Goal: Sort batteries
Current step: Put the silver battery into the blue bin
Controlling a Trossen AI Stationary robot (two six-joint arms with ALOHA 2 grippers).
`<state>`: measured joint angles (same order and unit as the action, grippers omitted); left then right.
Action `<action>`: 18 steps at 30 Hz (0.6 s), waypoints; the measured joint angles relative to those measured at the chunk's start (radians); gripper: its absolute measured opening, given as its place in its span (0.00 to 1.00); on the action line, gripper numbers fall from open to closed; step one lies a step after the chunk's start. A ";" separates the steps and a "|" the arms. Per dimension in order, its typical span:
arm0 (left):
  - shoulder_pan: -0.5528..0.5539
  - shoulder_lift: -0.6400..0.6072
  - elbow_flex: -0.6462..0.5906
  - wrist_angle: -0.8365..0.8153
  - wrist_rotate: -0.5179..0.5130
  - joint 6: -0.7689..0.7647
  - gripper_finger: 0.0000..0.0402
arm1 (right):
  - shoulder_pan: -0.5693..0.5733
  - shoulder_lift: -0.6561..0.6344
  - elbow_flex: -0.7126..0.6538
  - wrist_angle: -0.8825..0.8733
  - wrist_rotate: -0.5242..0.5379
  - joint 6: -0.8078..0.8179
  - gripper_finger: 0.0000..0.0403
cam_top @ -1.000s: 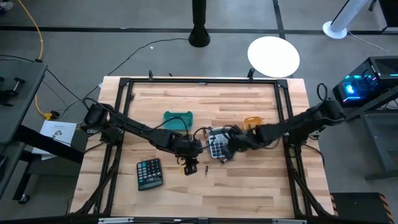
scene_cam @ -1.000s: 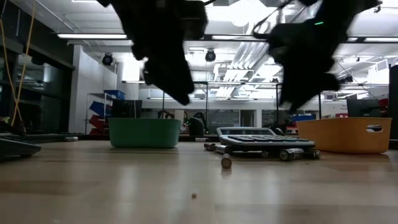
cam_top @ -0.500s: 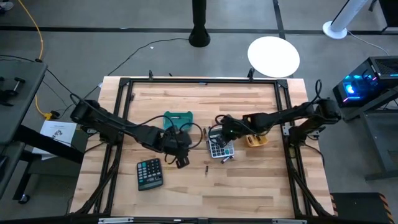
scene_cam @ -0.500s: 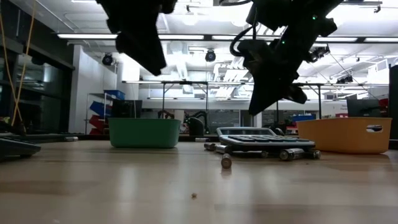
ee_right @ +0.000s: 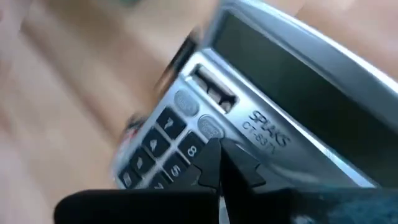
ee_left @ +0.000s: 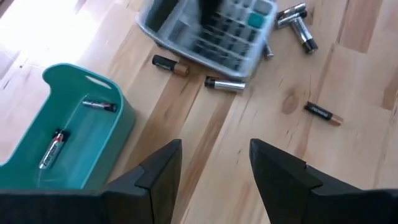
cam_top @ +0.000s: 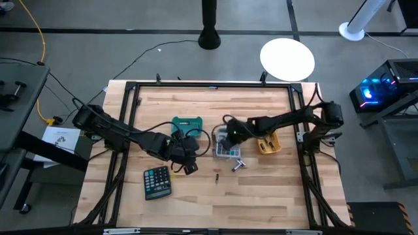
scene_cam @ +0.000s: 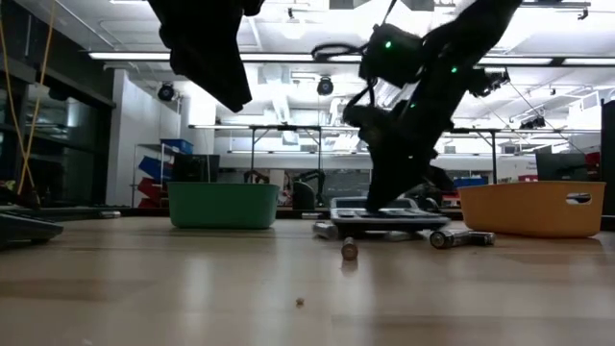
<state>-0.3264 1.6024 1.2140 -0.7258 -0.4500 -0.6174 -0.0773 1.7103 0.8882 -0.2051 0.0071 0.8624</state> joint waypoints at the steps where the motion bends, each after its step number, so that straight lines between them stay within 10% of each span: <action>1: 0.000 0.000 0.000 -0.004 0.000 0.000 0.46 | -0.021 0.001 -0.001 0.012 0.011 -0.007 0.00; 18: -0.004 0.000 0.000 -0.125 -0.034 -0.008 0.46 | -0.331 -0.061 -0.007 0.211 0.038 -0.051 0.00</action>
<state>-0.3301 1.6024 1.2140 -0.8506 -0.4843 -0.6254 -0.4081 1.6491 0.8814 0.0062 0.0447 0.8113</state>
